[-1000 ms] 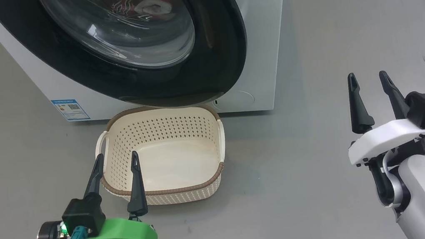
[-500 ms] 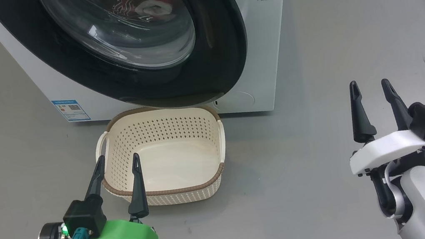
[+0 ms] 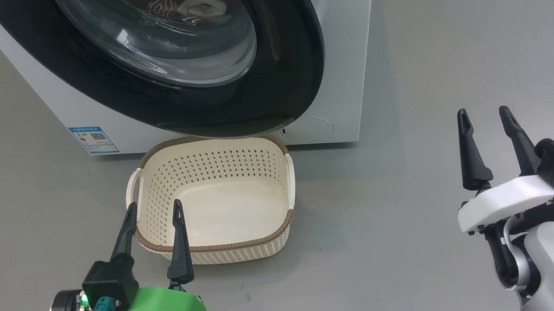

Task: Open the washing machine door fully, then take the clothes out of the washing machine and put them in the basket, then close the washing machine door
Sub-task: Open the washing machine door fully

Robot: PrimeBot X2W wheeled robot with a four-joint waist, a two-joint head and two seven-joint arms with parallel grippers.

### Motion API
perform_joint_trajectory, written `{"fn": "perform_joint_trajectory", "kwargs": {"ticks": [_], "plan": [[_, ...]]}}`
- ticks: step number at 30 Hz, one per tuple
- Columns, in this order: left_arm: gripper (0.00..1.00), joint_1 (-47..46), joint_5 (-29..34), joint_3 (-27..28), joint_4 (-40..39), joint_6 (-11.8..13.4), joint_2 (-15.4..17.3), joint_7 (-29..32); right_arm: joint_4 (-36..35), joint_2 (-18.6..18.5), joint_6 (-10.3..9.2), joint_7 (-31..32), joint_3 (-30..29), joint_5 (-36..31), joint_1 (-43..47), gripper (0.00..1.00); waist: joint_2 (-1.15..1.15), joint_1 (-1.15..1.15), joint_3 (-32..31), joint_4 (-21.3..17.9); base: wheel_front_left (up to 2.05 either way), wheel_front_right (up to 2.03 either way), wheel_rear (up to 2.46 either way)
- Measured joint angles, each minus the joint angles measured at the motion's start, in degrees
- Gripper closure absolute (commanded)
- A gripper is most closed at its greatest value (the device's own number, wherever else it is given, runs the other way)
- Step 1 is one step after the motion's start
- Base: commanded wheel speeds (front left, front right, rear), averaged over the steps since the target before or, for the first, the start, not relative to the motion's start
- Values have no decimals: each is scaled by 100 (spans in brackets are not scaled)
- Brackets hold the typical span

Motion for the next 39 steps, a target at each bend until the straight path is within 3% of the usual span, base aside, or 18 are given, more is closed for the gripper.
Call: {"fn": "perform_joint_trajectory", "kwargs": {"ticks": [9, 10, 11, 12, 20, 26, 32, 39], "plan": [[0, 0, 0, 4, -4, -30, 0, 0, -107, -1, 1, 0, -20, -55, 36, 0, 0, 0, 58, 17, 0, 0, 0], [0, 0, -1, 4, -7, -43, -1, 0, -118, -2, 1, 0, -20, -56, 44, 60, 0, 0, 68, 21, 0, 0, 0], [0, 0, -1, 2, -15, -43, -1, 0, -137, -2, 2, 0, -21, -56, 51, 95, 0, 0, 82, 26, 0, 0, 0], [0, -1, -1, 1, -25, -44, -1, 0, -162, -3, 7, 0, -27, -53, 51, 100, 0, 0, 102, 32, 0, 0, 0], [0, -18, -2, 10, -135, -78, -2, 0, -324, -145, 200, 227, -35, 83, -209, 100, 0, 0, 335, 76, 0, 0, 0], [0, -90, -9, -88, -159, -151, -3, 0, -466, 23, 421, 802, -300, 948, -937, 100, 0, 0, 567, 130, 0, 0, 0], [0, -285, -56, -102, -208, -202, -13, 0, -447, 212, 396, 1459, -787, 2005, -1687, 100, 0, 0, 763, 282, 0, 0, 0], [0, -365, -135, -192, -197, -254, -15, 0, -120, 312, 116, 2321, -1188, 3216, -2585, 100, 0, 0, 949, 524, 0, 0, 0]]}}
